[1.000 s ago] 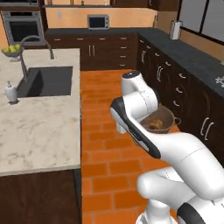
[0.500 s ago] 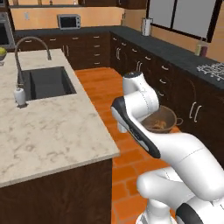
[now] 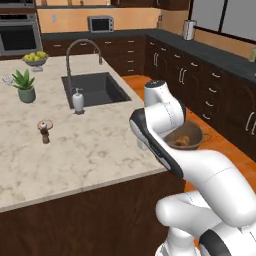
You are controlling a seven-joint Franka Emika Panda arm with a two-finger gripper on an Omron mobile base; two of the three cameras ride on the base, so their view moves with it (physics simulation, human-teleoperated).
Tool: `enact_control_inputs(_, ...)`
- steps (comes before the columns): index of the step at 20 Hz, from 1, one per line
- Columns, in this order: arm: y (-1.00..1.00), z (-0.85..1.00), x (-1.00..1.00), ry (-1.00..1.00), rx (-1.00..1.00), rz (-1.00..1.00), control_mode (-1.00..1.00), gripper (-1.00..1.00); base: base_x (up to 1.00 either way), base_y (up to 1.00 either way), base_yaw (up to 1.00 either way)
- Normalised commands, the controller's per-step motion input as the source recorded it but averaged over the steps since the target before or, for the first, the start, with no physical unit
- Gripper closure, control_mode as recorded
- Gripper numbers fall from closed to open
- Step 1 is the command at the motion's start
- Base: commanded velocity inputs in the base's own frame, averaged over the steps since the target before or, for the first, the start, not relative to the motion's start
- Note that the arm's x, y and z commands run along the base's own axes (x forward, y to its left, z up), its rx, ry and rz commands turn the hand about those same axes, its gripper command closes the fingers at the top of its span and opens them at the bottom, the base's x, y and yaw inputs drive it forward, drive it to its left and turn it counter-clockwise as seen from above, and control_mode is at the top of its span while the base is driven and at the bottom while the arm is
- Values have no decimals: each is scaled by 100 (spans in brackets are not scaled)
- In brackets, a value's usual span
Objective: Open the cabinet, pick up the bread from the cabinet and place it in the basket. Then move the basket to the dining counter.
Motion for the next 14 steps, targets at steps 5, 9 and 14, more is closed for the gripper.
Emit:
enact_control_inputs(5,0,0,0,0,0,0,100,100,18,90,20)
enact_control_inputs(9,0,0,0,0,0,0,100,100,49,29,5)
enact_control_inputs(14,0,0,0,0,0,0,100,100,44,14,3)
